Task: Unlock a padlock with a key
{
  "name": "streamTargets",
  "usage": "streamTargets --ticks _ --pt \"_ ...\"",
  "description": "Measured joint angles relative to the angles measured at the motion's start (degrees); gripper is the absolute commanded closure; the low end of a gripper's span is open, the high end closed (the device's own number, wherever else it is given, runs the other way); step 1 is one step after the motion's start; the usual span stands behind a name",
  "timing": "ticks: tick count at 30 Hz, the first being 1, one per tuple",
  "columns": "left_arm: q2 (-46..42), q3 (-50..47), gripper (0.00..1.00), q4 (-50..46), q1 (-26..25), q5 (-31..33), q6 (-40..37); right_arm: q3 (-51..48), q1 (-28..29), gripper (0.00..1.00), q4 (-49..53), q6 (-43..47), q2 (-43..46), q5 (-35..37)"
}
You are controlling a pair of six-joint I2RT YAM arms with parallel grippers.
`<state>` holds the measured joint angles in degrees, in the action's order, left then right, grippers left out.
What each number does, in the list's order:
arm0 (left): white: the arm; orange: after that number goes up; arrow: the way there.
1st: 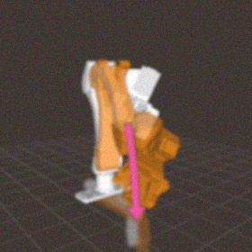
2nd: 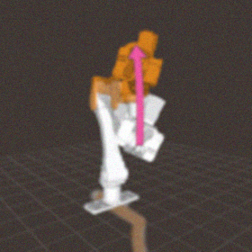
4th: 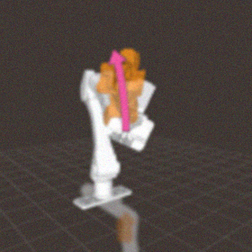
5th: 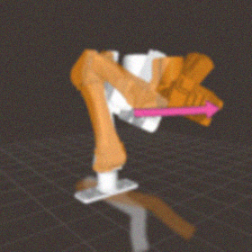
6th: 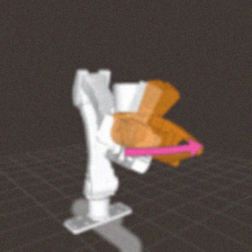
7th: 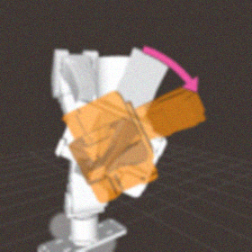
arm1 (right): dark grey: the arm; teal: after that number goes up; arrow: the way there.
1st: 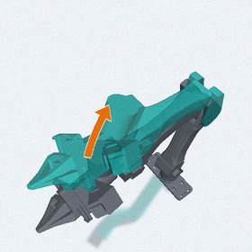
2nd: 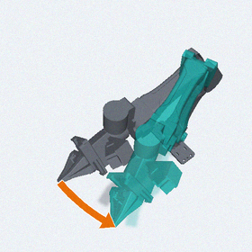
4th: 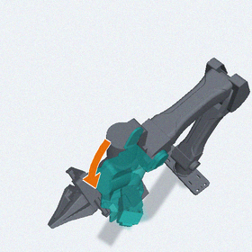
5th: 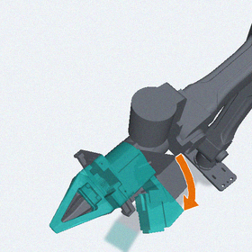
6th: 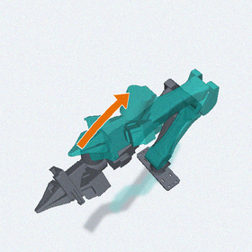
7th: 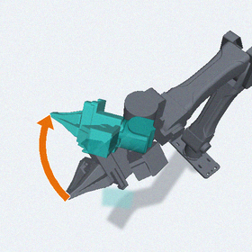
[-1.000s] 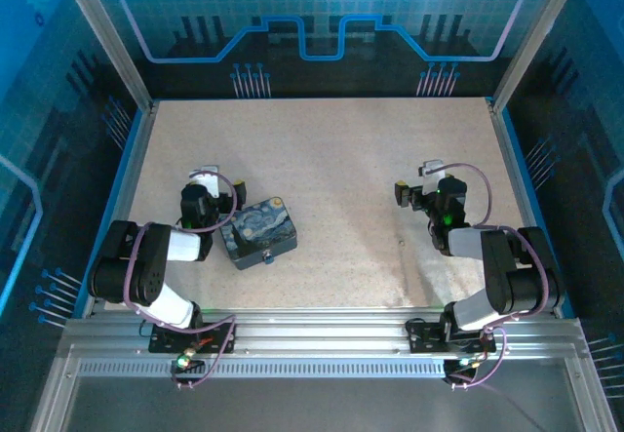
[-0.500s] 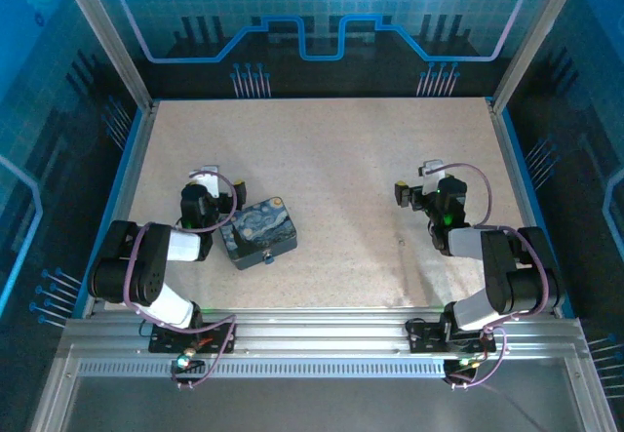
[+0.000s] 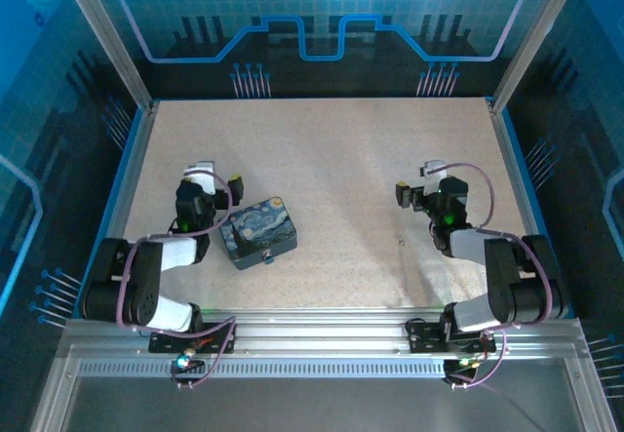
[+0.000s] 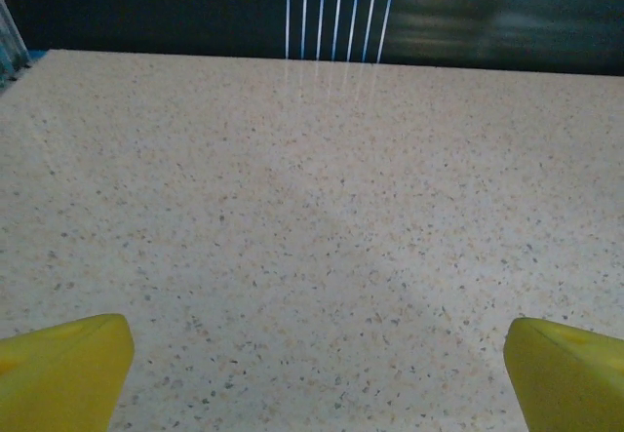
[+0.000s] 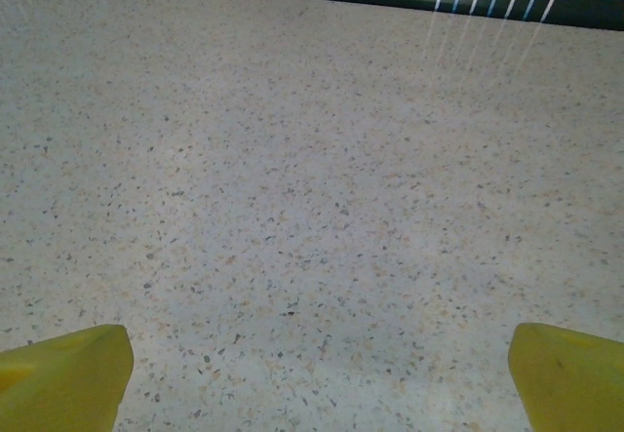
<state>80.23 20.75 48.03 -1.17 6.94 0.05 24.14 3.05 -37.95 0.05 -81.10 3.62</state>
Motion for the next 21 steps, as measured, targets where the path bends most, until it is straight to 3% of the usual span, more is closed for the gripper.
streamTargets --ticks 7,13,21 --pt "-11.6 3.0 0.01 -12.9 0.0 1.8 4.3 4.3 0.0 0.00 11.4 -2.1 8.5 0.4" --pt "-18.5 13.7 0.01 -33.3 0.0 1.7 13.9 11.9 0.0 0.00 28.3 -8.3 14.1 -0.9" --pt "-20.9 19.3 0.01 -52.8 -0.3 -8.3 29.3 15.1 0.0 0.00 51.0 -18.5 19.9 -3.7"
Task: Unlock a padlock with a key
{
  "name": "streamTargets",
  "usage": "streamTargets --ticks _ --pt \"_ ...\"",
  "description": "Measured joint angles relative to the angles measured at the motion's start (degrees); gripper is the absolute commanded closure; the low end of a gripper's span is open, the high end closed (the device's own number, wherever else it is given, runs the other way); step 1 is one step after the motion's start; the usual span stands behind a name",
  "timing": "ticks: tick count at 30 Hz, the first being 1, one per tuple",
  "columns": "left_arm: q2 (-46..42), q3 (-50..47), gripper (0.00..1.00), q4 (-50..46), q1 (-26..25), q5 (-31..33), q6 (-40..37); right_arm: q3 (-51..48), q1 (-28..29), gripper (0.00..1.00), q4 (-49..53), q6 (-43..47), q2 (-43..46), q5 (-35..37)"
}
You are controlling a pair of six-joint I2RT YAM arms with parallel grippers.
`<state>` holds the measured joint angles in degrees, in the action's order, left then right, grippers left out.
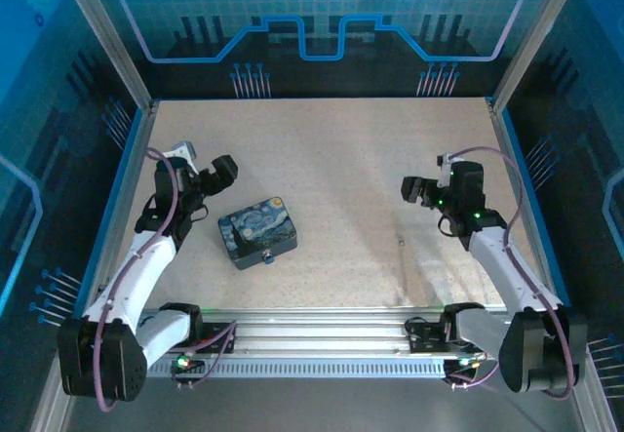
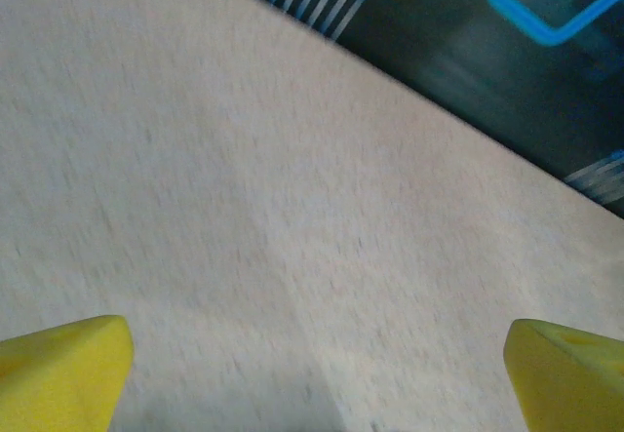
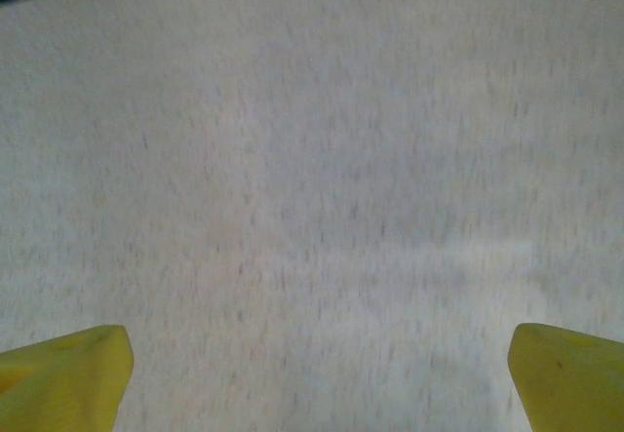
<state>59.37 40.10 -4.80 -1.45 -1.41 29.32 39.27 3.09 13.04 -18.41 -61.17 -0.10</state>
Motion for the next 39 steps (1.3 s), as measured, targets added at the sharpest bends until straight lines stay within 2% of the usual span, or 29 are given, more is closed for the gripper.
streamTargets --ticks 4,11,18,25,30,39 --pt "0.6 0.0 0.01 -3.8 -4.0 -4.2 6.3 0.0 1.1 0.07 9.4 -3.3 2.4 -0.9" --pt "3.8 0.0 0.01 -4.2 -16.3 -7.5 13.1 0.0 5.7 0.25 19.1 -6.6 2.4 -1.3" --pt "8.8 1.9 0.01 -2.2 -24.3 -7.5 15.8 1.1 13.2 0.41 23.0 -7.5 -6.1 2.4" --pt "10.2 3.0 0.01 -1.8 -25.0 -7.1 15.8 6.6 17.6 0.53 25.3 -6.7 -18.0 6.4" --pt "10.2 3.6 0.01 -2.0 -25.0 -6.5 15.7 9.2 18.5 0.59 26.1 -6.6 -24.4 8.7" --pt "10.3 4.4 0.01 -2.5 -25.0 -5.9 15.6 11.6 18.7 0.65 27.7 -6.7 -28.9 10.5"
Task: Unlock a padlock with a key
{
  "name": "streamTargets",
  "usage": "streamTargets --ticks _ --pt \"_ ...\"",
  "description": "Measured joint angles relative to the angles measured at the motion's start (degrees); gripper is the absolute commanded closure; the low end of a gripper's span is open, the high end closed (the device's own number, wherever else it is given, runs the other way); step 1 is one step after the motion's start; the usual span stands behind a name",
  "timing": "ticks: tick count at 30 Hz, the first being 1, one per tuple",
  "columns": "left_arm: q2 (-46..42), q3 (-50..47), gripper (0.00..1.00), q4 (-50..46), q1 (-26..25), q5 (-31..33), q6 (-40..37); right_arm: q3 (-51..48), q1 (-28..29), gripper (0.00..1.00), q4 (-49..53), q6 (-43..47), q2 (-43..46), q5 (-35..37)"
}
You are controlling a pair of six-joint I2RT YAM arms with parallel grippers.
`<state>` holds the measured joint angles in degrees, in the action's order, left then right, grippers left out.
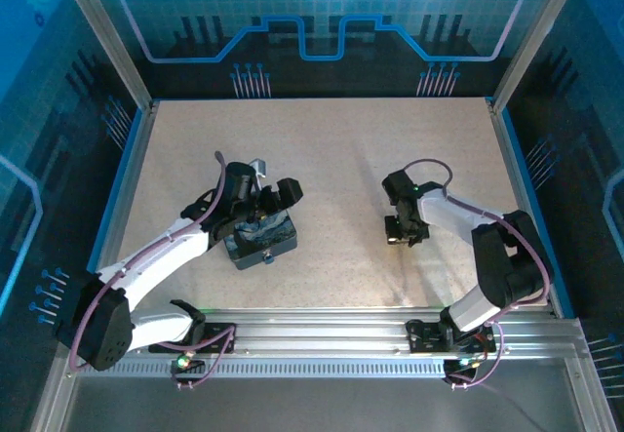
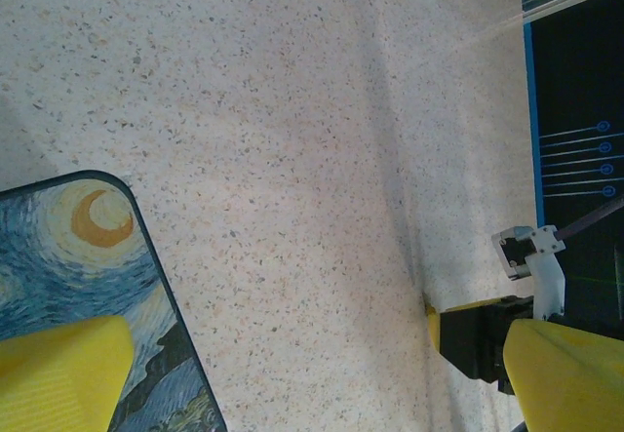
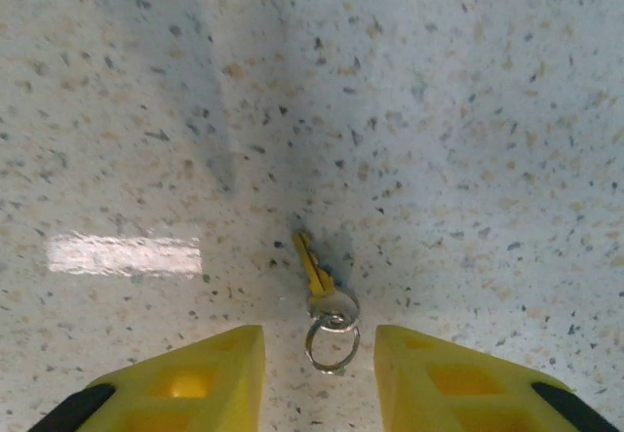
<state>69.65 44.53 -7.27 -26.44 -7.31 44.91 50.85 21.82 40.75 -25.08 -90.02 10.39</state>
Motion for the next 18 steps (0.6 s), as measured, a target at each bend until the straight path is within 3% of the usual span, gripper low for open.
streamTargets --ticks 18 --pt "0.9 1.0 0.01 -0.6 0.0 0.0 -0.2 -0.4 -0.2 0.69 0.8 -0.9 -1.3 -0.8"
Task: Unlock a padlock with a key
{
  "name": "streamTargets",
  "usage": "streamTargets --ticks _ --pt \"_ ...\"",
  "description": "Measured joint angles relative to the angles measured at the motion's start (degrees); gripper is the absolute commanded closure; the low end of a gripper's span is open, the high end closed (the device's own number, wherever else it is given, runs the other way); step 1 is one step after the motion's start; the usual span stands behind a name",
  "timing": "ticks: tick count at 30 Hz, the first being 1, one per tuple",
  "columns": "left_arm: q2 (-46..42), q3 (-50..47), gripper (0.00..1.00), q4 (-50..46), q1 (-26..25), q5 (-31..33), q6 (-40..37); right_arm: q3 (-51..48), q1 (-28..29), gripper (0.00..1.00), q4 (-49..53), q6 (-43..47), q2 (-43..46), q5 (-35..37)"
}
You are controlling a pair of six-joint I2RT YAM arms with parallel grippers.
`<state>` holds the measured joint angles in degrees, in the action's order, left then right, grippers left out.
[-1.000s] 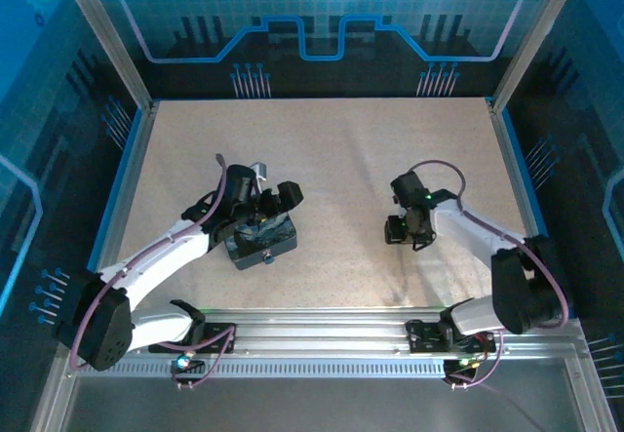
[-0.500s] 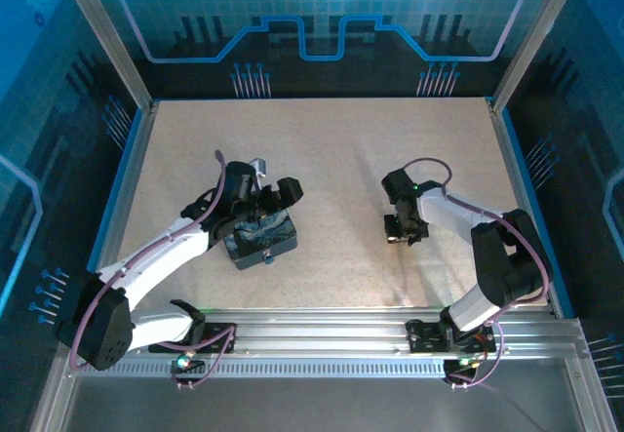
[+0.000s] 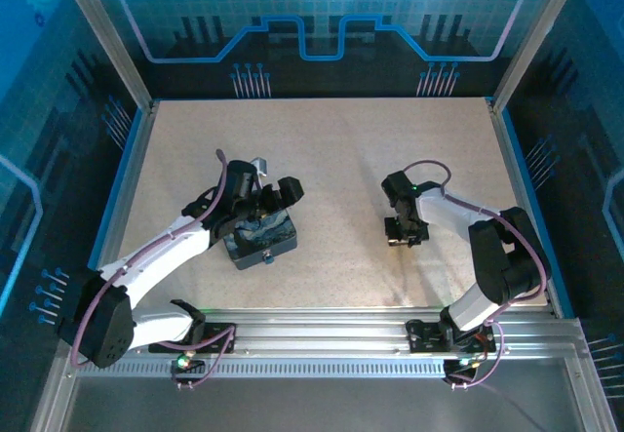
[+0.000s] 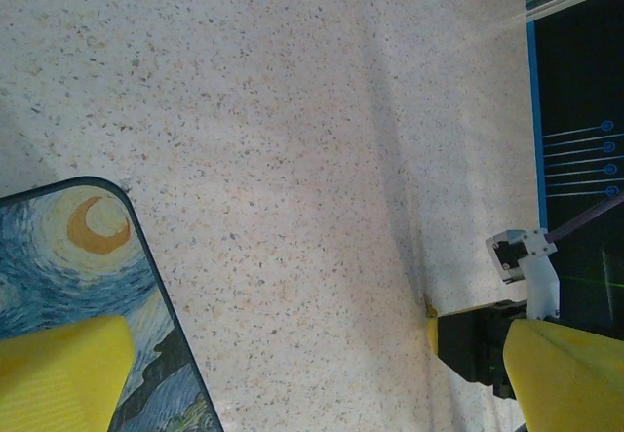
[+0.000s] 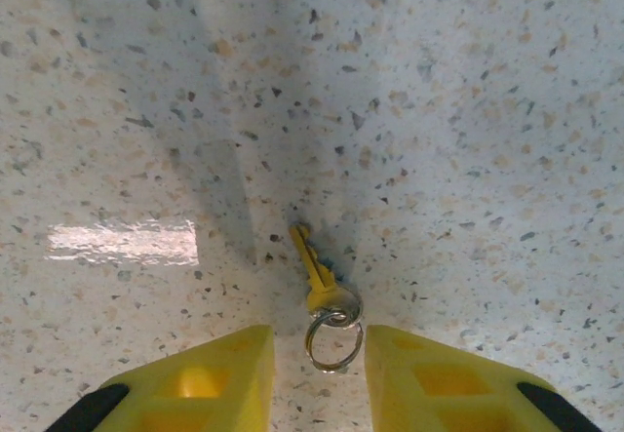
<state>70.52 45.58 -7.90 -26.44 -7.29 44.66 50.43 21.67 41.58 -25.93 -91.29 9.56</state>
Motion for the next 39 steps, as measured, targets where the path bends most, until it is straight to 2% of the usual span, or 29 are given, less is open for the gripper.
streamTargets --ticks 12,33,39 --pt "0.0 0.1 0.01 -0.9 0.0 0.0 -0.2 -0.8 -1.2 0.74 -0.4 -0.7 -0.6 -2.5" --pt "0.0 0.7 0.01 -1.4 0.0 0.0 -1.1 -2.3 -1.6 1.00 -1.6 -1.0 1.8 -2.4" --pt "0.0 0.9 0.01 -1.7 0.0 0.0 -1.3 -2.3 -1.6 1.00 -1.5 -0.8 3.9 -2.4"
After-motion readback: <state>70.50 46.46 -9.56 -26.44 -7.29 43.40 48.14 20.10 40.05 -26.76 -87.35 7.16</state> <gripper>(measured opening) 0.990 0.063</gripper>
